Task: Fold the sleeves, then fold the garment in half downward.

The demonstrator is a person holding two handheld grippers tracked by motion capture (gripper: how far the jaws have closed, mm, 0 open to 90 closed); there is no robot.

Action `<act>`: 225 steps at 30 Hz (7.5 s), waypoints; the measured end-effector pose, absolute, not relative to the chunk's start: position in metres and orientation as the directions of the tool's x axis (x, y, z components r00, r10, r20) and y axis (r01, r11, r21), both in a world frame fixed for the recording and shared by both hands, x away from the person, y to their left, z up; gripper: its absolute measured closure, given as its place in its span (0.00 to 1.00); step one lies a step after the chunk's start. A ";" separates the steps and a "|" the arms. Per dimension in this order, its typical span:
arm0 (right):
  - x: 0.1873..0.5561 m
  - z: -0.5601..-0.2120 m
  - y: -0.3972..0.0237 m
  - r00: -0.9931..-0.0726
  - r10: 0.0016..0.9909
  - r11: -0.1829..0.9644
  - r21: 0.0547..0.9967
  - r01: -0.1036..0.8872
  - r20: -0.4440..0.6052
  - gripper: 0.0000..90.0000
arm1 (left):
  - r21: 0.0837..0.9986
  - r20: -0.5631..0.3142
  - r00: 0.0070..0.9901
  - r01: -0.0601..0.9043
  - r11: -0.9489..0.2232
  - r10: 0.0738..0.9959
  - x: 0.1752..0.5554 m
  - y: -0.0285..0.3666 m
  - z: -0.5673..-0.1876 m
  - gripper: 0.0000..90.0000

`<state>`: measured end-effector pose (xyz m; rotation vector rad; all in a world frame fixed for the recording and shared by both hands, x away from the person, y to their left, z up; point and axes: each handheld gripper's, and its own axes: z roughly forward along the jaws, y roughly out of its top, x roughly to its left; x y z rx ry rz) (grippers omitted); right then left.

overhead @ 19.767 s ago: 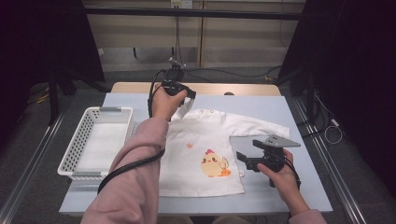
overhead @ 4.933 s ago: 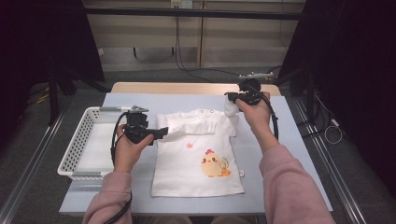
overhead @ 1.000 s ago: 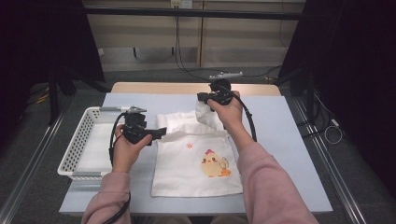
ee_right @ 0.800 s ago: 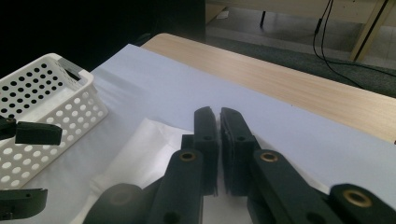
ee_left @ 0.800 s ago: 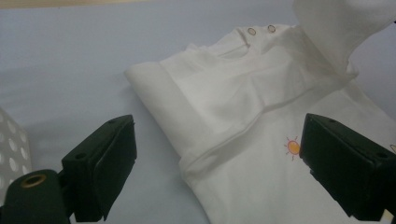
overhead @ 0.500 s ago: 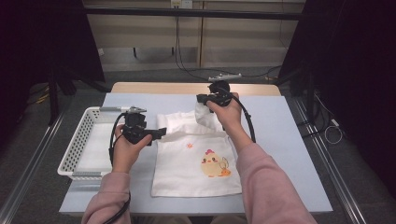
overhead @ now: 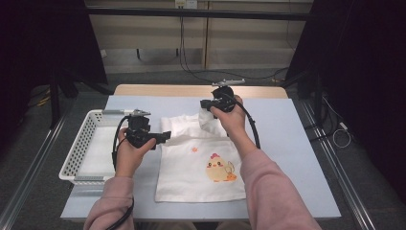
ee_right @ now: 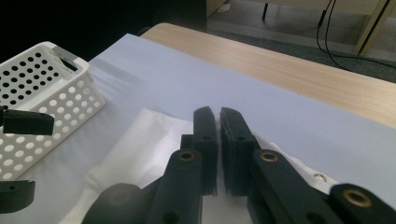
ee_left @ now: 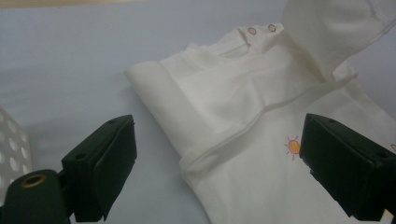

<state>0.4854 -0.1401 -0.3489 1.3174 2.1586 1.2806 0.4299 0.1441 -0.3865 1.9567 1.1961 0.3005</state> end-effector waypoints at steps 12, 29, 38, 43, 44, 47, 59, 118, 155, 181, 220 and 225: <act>0.486 -0.353 -0.137 -0.535 0.827 0.185 0.815 0.549 0.172 0.96 | 0.736 -0.196 0.527 0.636 -0.231 0.827 0.430 0.144 -0.386 0.13; 0.489 -0.362 -0.132 -0.538 0.826 0.194 0.809 0.555 0.171 0.96 | 0.733 -0.205 0.525 0.642 -0.226 0.826 0.429 0.143 -0.387 0.12; 0.490 -0.365 -0.131 -0.540 0.824 0.197 0.806 0.559 0.173 0.96 | 0.730 -0.210 0.527 0.645 -0.226 0.824 0.429 0.142 -0.387 0.12; 0.490 -0.367 -0.128 -0.541 0.823 0.199 0.804 0.560 0.173 0.96 | 0.726 -0.196 0.530 0.644 -0.241 0.825 0.430 0.143 -0.387 0.12; 0.490 -0.367 -0.128 -0.543 0.822 0.203 0.804 0.559 0.170 0.96 | 0.728 -0.202 0.533 0.643 -0.238 0.821 0.430 0.143 -0.388 0.12; 0.491 -0.368 -0.127 -0.549 0.818 0.206 0.804 0.557 0.170 0.96 | 0.730 -0.199 0.532 0.641 -0.237 0.823 0.430 0.143 -0.388 0.12; 0.492 -0.371 -0.125 -0.542 0.822 0.202 0.800 0.565 0.175 0.95 | 0.730 -0.200 0.534 0.641 -0.238 0.822 0.430 0.141 -0.388 0.12; 0.478 -0.367 -0.155 -0.523 0.840 0.188 0.826 0.531 0.145 0.36 | 0.723 -0.180 0.544 0.638 -0.264 0.820 0.431 0.137 -0.390 0.12; 0.456 -0.381 -0.216 -0.436 0.888 0.135 0.819 0.557 0.149 0.22 | 0.718 -0.193 0.546 0.645 -0.262 0.816 0.435 0.133 -0.392 0.12; 0.464 -0.397 -0.233 -0.395 0.909 0.129 0.809 0.573 0.135 0.20 | 0.722 -0.221 0.522 0.656 -0.222 0.824 0.461 0.124 -0.388 0.11; 0.517 -0.437 -0.240 -0.350 0.923 0.099 0.776 0.623 0.163 0.29 | 0.706 -0.227 0.437 0.689 -0.162 0.871 0.507 0.124 -0.406 0.05; 0.528 -0.444 -0.233 -0.360 0.921 0.119 0.774 0.622 0.147 0.35 | 0.706 -0.234 0.430 0.692 -0.152 0.872 0.510 0.123 -0.405 0.05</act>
